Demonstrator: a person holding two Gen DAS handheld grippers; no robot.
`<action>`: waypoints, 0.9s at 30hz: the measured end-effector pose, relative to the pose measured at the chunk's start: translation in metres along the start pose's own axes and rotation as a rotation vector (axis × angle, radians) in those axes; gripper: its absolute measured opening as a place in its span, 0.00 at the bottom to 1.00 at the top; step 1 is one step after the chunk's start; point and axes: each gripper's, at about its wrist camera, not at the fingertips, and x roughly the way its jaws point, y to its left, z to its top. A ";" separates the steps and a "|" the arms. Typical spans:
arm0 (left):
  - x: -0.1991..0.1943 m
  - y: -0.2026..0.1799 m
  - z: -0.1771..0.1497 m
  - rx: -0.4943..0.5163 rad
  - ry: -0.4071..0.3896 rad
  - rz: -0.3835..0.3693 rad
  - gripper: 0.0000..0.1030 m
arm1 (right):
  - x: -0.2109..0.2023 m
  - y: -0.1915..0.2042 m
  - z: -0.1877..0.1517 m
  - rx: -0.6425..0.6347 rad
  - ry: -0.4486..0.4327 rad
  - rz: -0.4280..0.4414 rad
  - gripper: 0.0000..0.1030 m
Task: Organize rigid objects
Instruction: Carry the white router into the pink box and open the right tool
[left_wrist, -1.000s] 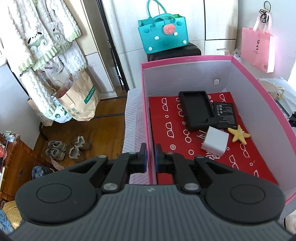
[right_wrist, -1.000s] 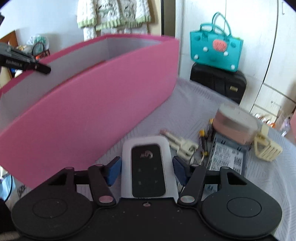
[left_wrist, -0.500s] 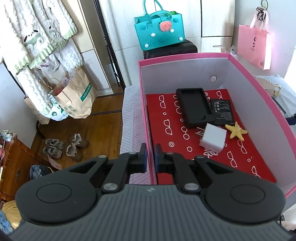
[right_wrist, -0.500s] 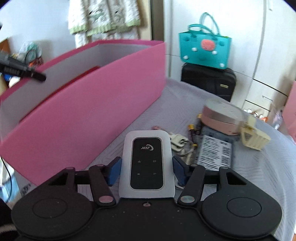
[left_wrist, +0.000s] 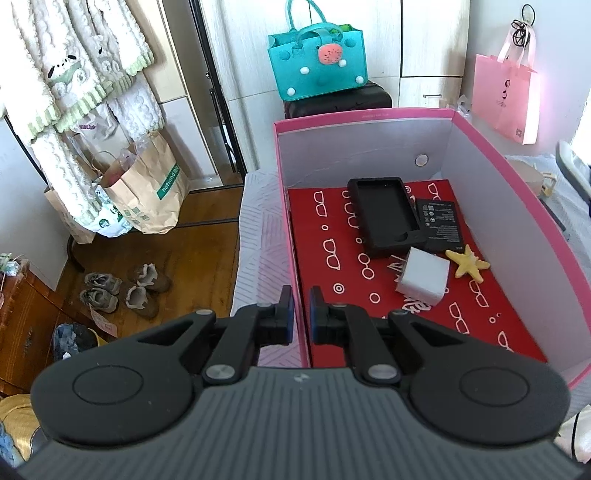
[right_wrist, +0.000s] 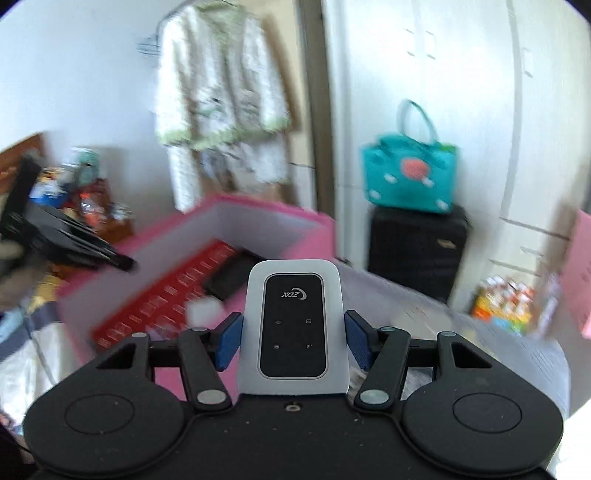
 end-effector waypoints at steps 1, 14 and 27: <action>0.000 0.002 0.000 -0.006 0.000 -0.008 0.07 | 0.002 0.009 0.007 -0.021 0.005 0.034 0.63; 0.003 0.012 0.001 -0.003 0.001 -0.079 0.07 | 0.119 0.070 0.039 -0.130 0.501 0.275 0.63; 0.002 0.019 -0.002 -0.001 -0.015 -0.131 0.08 | 0.156 0.098 0.040 -0.468 0.809 0.246 0.63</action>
